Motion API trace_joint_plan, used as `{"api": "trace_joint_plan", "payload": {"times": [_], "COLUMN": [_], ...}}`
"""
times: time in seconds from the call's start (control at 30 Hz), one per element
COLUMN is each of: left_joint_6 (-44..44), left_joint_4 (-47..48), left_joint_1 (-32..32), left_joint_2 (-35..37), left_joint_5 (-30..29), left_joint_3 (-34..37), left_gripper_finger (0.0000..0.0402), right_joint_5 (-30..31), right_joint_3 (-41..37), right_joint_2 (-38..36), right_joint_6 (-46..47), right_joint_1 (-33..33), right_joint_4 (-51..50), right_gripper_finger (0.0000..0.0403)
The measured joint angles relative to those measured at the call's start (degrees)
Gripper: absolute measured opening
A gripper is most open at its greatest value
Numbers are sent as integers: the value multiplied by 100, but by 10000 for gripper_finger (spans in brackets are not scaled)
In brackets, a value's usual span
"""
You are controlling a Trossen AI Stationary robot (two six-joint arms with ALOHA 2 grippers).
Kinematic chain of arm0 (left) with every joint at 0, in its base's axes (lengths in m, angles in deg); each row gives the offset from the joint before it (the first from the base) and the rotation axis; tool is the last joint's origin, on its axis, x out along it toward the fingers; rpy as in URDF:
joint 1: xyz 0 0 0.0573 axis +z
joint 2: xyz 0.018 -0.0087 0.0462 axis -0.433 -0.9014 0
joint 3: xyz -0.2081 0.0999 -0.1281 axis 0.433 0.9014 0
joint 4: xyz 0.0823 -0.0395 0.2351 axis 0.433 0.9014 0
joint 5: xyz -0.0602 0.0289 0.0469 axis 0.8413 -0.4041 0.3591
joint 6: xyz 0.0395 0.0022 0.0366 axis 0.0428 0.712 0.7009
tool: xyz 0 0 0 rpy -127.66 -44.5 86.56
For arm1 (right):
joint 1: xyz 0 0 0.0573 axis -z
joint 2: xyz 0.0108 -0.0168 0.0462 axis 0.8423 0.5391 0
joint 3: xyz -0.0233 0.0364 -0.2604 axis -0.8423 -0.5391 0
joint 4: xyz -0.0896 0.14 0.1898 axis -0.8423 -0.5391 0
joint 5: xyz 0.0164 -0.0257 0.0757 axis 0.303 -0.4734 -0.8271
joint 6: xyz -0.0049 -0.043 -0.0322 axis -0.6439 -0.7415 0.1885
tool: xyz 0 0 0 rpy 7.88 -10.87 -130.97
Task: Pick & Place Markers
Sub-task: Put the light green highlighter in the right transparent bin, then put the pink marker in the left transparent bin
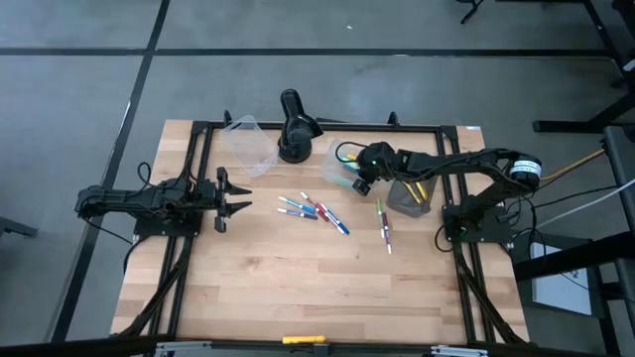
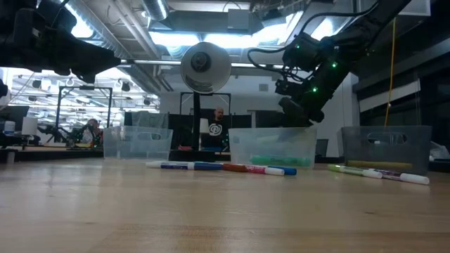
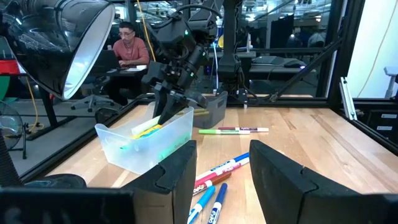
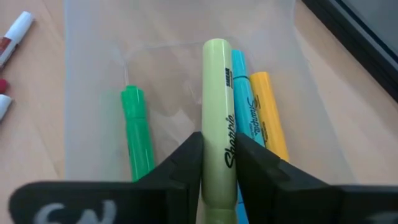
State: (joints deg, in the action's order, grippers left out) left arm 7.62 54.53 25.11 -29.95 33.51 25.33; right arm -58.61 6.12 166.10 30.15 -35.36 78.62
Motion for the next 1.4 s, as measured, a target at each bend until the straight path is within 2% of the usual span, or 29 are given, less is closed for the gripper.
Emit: {"api": "trace_joint_plan", "payload": {"times": [0.33,0.63,1.0,1.4], "left_joint_6": [0,0,0,0], "left_joint_4": [0,2,2,2], "left_joint_1": [1,-1,-1,0], "left_joint_2": [0,0,0,0], "left_joint_5": [0,0,0,0], "left_joint_3": [0,0,0,0], "left_gripper_finger": [143,143,143,143], "right_joint_5": [11,157,1457,1567], "right_joint_3": [0,0,4,4], "right_joint_2": [0,-6,-13,-19], "right_joint_6": [21,-134,-804,-1503], "right_joint_1": [0,-76,-716,-1615], "right_joint_4": [0,348,1508,2238], "right_gripper_finger": [137,141,142,142]}}
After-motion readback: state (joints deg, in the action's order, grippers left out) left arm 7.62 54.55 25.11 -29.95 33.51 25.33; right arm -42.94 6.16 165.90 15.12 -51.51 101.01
